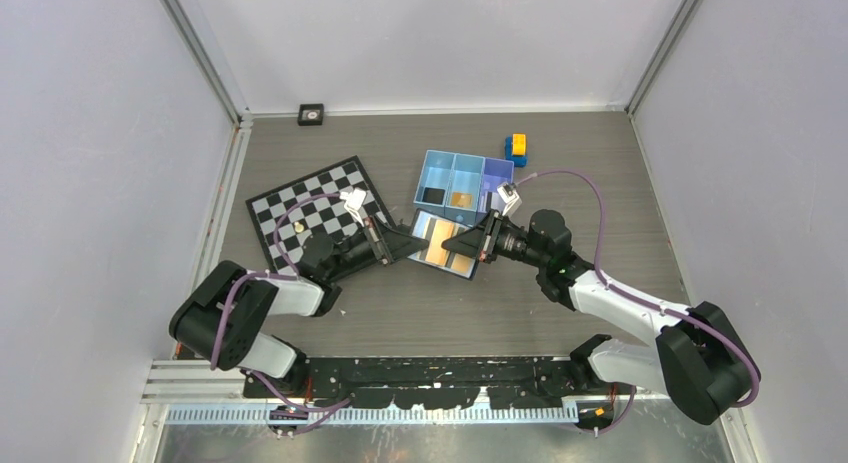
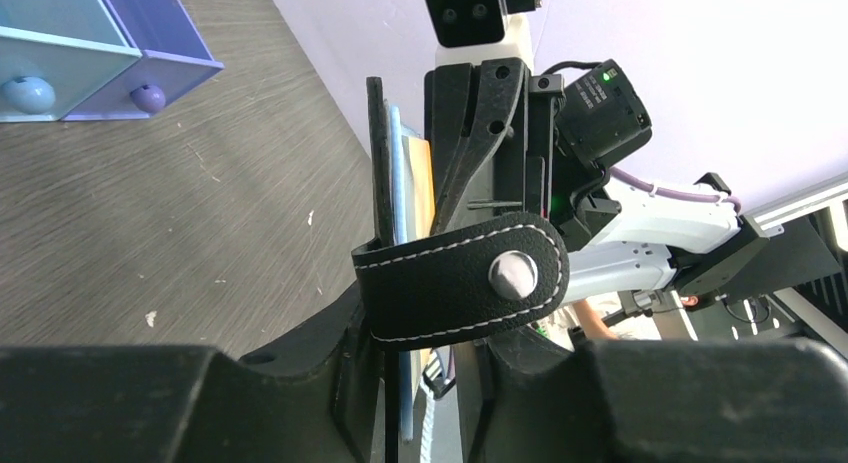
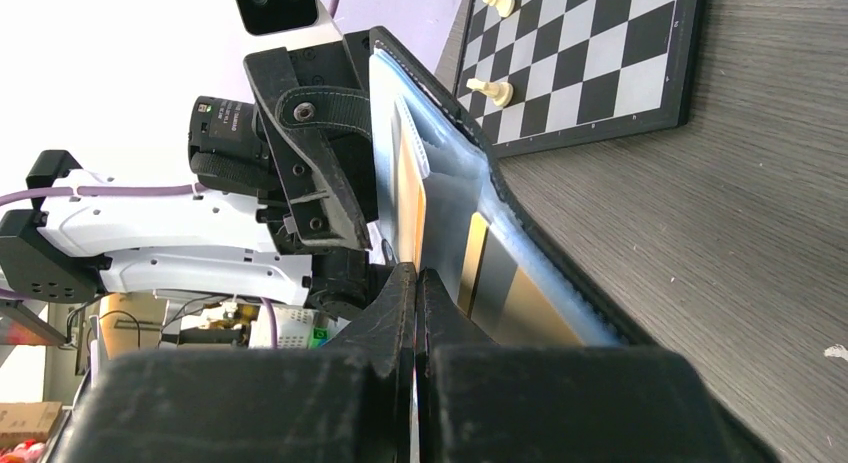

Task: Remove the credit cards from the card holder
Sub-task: Remove the credit card from the card holder.

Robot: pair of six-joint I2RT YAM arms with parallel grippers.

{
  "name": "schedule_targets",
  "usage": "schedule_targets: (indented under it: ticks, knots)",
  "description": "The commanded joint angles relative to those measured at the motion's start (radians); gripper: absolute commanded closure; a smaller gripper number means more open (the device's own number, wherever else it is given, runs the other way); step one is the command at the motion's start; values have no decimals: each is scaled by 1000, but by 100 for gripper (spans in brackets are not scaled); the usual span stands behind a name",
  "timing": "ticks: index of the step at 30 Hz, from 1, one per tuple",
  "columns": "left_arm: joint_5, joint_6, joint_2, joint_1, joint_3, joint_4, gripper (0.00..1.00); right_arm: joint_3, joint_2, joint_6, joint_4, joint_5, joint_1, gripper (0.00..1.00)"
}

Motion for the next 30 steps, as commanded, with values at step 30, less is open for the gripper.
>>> schedule_targets:
  ticks: [30]
  knots:
    - [-10, -18, -46, -2, 15, 80, 100, 12, 26, -13, 48, 1, -7, 70]
